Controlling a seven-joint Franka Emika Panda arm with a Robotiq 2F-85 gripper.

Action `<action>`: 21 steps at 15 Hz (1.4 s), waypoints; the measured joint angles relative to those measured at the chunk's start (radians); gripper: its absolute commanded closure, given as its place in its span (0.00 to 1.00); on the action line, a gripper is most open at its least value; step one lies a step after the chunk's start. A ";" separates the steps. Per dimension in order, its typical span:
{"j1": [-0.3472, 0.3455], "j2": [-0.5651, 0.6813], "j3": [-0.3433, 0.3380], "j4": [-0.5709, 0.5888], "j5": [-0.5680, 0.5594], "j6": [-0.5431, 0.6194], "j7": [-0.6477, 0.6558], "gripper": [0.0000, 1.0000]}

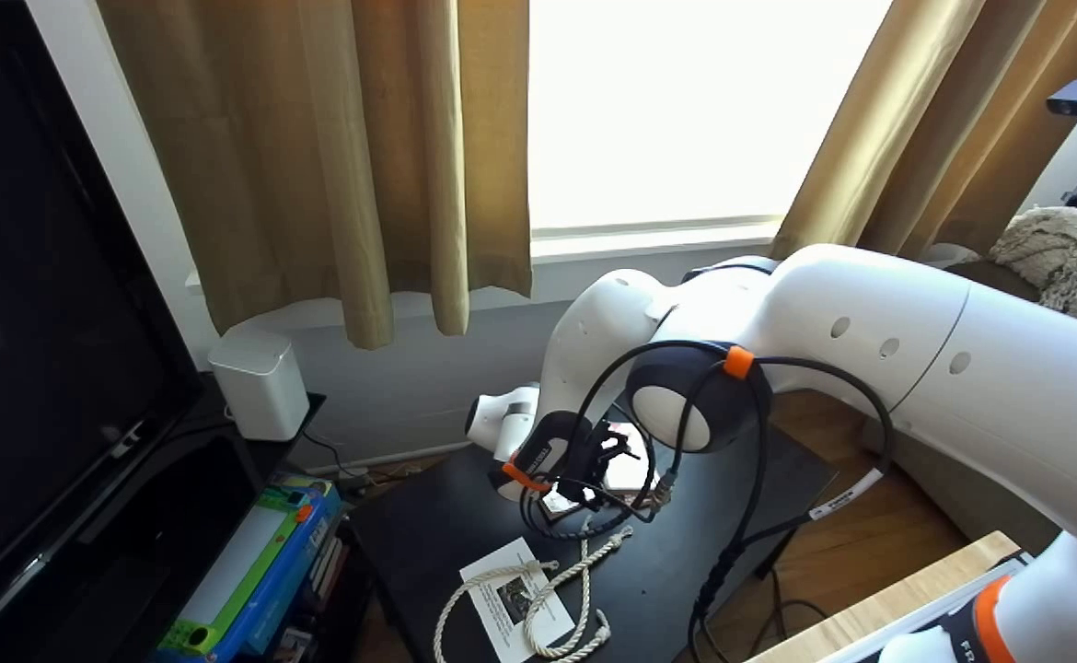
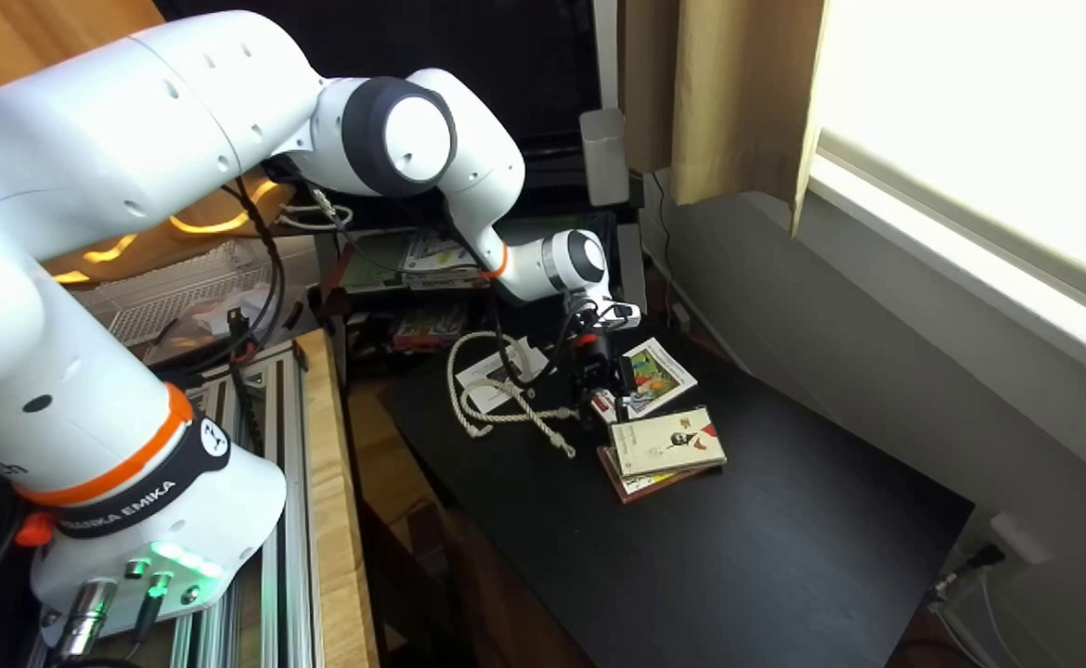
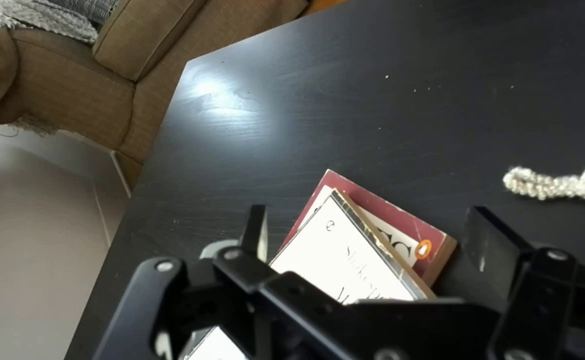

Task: Place the top two books on the left side of the table

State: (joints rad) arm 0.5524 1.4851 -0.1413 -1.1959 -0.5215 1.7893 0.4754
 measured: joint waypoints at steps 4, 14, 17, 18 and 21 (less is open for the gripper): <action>0.003 0.000 -0.017 -0.029 -0.010 0.086 0.129 0.00; 0.001 -0.001 -0.025 -0.041 -0.022 0.161 0.188 0.00; 0.000 -0.001 -0.025 -0.043 -0.022 0.204 0.189 0.00; -0.001 -0.001 -0.025 -0.044 -0.022 0.216 0.190 0.00; -0.002 -0.001 -0.026 -0.052 -0.022 0.228 0.190 0.00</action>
State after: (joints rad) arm 0.5503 1.4841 -0.1670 -1.2476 -0.5430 2.0177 0.6651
